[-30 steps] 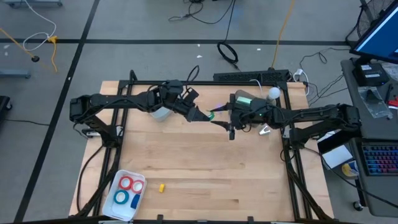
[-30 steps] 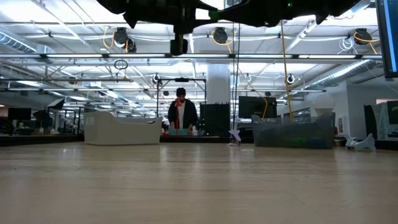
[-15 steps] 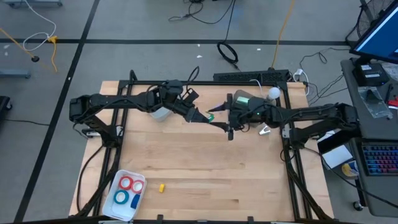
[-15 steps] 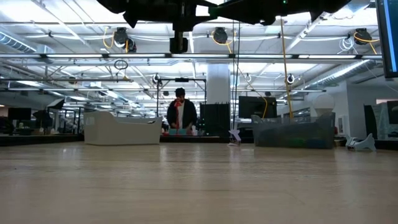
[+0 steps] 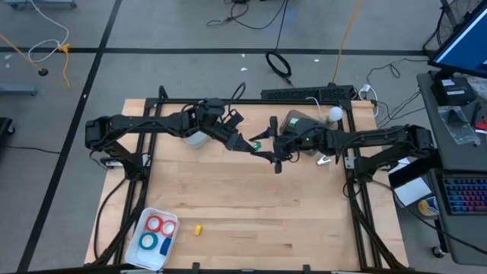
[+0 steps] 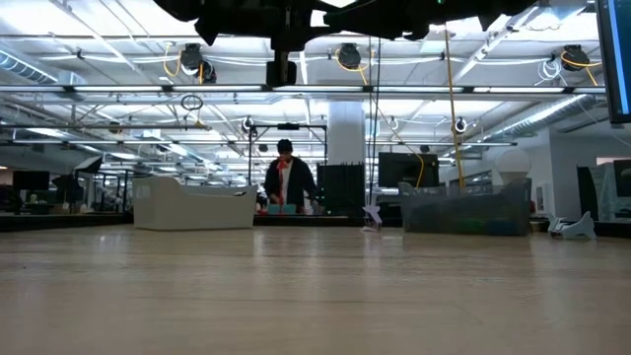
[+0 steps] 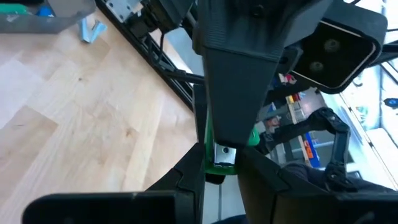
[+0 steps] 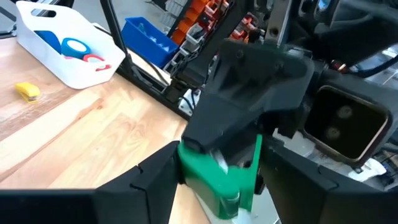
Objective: Pick and place Stapler, Stapler remover, tape
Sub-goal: Put the small green stapler into the black bin
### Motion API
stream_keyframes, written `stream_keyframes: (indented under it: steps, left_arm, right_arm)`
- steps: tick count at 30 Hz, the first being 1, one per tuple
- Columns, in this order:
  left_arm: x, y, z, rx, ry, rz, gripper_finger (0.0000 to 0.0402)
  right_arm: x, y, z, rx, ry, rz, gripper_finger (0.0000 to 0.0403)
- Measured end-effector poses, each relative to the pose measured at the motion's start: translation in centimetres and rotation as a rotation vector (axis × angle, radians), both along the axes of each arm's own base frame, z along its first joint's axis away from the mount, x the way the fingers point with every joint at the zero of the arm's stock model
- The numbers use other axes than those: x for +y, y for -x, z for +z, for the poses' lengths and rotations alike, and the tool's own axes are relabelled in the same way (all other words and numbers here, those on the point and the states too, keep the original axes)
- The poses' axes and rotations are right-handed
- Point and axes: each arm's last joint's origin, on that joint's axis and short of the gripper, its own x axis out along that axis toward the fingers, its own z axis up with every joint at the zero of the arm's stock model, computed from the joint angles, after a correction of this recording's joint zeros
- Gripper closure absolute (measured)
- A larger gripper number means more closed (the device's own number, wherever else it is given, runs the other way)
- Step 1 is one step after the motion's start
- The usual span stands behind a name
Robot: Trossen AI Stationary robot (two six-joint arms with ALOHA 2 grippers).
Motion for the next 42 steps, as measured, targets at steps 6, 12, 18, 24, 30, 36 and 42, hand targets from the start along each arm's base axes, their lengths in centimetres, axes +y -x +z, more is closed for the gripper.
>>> stream_keyframes:
  steps: [6,12,18,24,30,36,42]
  left_arm:
    - [0.2,0.1,0.0,-0.002,0.016,-0.036,0.0328]
    - [0.2,0.1,0.0,-0.001,0.021,-0.042,0.0328]
    - [0.3,0.2,0.0,0.001,0.024,-0.044,0.0328]
    - [0.6,0.3,-0.1,0.011,0.030,-0.042,0.0328]
    - [0.8,0.5,-0.5,0.062,0.044,-0.038,0.0328]
    - [0.9,0.6,-0.5,0.064,0.045,-0.034,0.0328]
    - [1.1,0.6,-0.5,0.063,0.030,-0.033,0.0328]
  right_arm:
    - [0.0,0.0,-0.1,0.013,-0.004,-0.006,0.0212]
    - [0.1,0.0,-0.1,0.014,-0.004,-0.002,0.0240]
    - [0.3,0.0,-0.1,0.012,-0.005,-0.001,0.0259]
    - [0.3,0.0,-0.1,0.012,-0.001,-0.017,0.0272]
    - [0.3,-0.1,-0.1,0.018,0.003,-0.016,0.0294]
    - [0.3,-0.1,0.0,0.018,0.003,-0.017,0.0307]
    - [0.3,-0.1,0.0,0.017,-0.009,-0.023,0.0309]
